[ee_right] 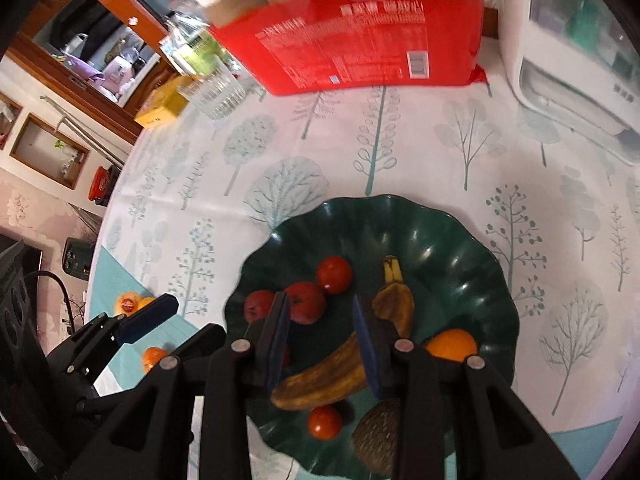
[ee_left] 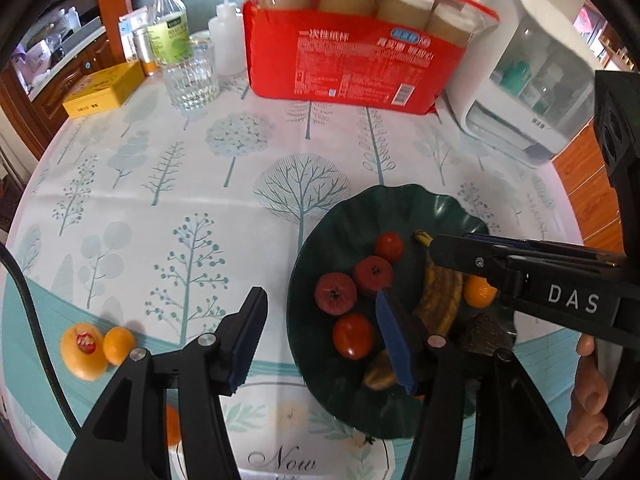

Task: Organize fruits
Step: 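Move the left tool to the yellow grapefruit while the right tool approaches an orange, then grasp the yellow grapefruit with the left gripper while the right gripper grasps the orange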

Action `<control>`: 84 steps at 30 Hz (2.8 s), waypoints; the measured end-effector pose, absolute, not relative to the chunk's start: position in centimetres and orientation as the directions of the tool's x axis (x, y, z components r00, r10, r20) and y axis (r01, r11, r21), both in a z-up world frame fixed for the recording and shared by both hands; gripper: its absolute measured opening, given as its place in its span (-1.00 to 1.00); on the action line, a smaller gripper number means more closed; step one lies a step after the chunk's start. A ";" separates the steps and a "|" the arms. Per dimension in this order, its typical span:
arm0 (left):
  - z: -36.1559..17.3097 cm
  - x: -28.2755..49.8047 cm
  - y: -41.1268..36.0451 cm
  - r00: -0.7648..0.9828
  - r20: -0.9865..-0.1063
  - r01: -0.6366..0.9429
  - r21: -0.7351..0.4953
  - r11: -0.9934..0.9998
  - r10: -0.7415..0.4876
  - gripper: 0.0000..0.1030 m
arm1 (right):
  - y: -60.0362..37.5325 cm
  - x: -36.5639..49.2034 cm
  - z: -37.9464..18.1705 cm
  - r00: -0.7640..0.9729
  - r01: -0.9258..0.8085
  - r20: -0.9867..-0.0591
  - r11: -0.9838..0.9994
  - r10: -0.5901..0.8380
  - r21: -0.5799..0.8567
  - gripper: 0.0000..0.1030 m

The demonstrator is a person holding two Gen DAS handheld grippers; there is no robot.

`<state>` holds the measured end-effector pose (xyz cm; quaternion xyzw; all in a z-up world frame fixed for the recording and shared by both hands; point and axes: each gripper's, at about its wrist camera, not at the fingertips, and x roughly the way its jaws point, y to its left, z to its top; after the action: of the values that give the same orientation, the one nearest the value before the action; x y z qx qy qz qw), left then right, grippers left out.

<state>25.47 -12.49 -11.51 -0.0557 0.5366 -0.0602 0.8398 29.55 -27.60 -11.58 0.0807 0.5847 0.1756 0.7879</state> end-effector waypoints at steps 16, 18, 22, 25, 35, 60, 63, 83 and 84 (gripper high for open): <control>-5.2 17.6 -8.9 0.525 -0.844 0.000 -0.128 0.992 -0.109 0.30 | -25.2 21.8 -6.3 0.325 -0.246 -0.850 0.904 0.416 0.348 -0.36; -4.5 16.5 -8.3 0.539 -0.836 -0.005 -0.124 0.992 -0.102 0.33 | -24.6 20.9 -5.6 0.328 -0.261 -0.844 0.900 0.424 0.350 -0.36; -3.1 14.8 -7.0 0.562 -0.822 -0.014 -0.115 0.993 -0.087 0.38 | -23.0 19.2 -4.3 0.338 -0.288 -0.831 0.890 0.441 0.355 -0.36; -2.1 13.8 -6.0 0.579 -0.811 -0.019 -0.116 0.993 -0.084 0.38 | -22.0 18.4 -3.6 0.340 -0.300 -0.824 0.882 0.454 0.362 -0.36; 0.2 11.5 -1.5 0.628 -0.776 -0.042 -0.107 0.993 -0.057 0.47 | -17.8 16.3 -1.7 0.365 -0.346 -0.803 0.870 0.471 0.353 -0.36; -3.9 13.0 10.1 0.594 -0.803 -0.057 -0.110 0.992 -0.055 0.48 | -9.3 15.7 -6.0 0.360 -0.284 -0.832 0.899 0.422 0.333 -0.36; -5.4 13.9 11.5 0.571 -0.819 -0.064 -0.111 0.992 -0.055 0.48 | -8.9 15.8 -7.2 0.349 -0.268 -0.842 0.905 0.411 0.331 -0.36; -15.4 18.1 11.9 0.385 -0.903 0.076 -0.175 0.982 -0.191 0.48 | -5.5 16.3 -16.6 0.174 -0.255 -0.907 0.907 0.383 0.334 -0.35; -15.9 18.5 11.8 0.374 -0.906 0.075 -0.184 0.980 -0.199 0.48 | -5.4 16.4 -16.8 0.173 -0.255 -0.909 0.909 0.379 0.331 -0.34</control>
<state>18.47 11.78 -15.87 -0.0558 0.5532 -0.0829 0.8271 16.37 -5.43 -16.76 0.0511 0.6086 0.2075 0.7641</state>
